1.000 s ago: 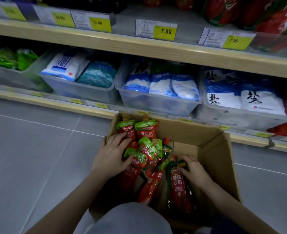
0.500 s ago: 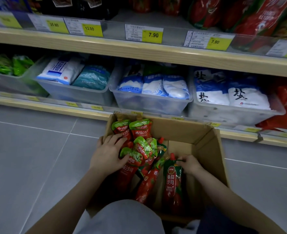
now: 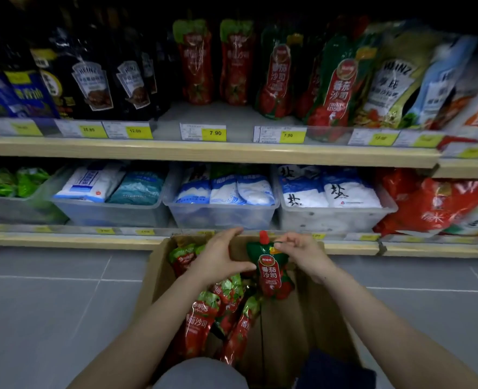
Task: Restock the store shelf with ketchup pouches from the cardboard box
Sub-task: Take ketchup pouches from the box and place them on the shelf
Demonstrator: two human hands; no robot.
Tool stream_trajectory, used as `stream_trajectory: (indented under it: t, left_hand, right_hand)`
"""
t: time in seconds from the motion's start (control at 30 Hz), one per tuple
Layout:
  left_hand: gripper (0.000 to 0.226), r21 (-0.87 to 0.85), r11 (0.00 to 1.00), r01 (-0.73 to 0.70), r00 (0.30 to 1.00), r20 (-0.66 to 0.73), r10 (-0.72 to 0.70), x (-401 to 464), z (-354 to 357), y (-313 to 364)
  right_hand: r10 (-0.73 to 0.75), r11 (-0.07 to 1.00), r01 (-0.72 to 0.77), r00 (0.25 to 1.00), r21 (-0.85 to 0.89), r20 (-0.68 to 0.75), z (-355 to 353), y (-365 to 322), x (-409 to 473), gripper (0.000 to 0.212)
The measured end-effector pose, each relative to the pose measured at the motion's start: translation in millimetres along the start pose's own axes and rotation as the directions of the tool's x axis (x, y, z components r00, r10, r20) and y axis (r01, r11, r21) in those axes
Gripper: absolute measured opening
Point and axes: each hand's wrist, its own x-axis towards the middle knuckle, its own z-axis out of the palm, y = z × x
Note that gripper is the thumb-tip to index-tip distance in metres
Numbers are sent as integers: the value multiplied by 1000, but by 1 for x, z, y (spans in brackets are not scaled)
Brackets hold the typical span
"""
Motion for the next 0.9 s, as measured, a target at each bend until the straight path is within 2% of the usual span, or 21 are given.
stream_trajectory:
  t: [0.13,0.27,0.33,0.47,0.53,0.6,0.7,0.8,0.9]
  left_hand:
    - [89,-143,990,5,989,144,16,16,-1,30]
    - [57,-384,922,46,994,110,-4,23,-5,53]
    - [46,-425,905,40,996,95,0,26,-8,61]
    - [40,-441,897,27,995,96,17,30,-9,70]
    - [41,-429,903,28,995,99,16,31,-9,71]
    - [44,-413,911,18,996,84,18,31,-7,72]
    - [46,-403,915,-3,997,72,35,27,-4,76]
    - [54,-361,932,5,993,113,38,26,-5,76]
    - [56,-400,913,84,983,186,-10,25,-11,67]
  right_hand:
    - [-150,986,153,987,58,-59,-18,-57,2,11]
    - [-266,955,274,961,113,-79,-26,-95,-3,13]
    - [-311,941,322,944,106,-113,-29,-105,-5,13]
    - [-399,913,409,891,2,-218,-35,-114,-8,17]
    - [-422,905,424,876,-45,-234,-36,-111,-11,17]
    - [-415,905,426,876,-12,-246,-37,-107,-12,15]
    - [-349,930,361,928,76,-130,-37,-104,-12,19]
    - [-293,955,290,955,-56,-51,-38,-103,-9,23]
    - [-301,953,298,950,-49,-78,-40,-106,-8,17]
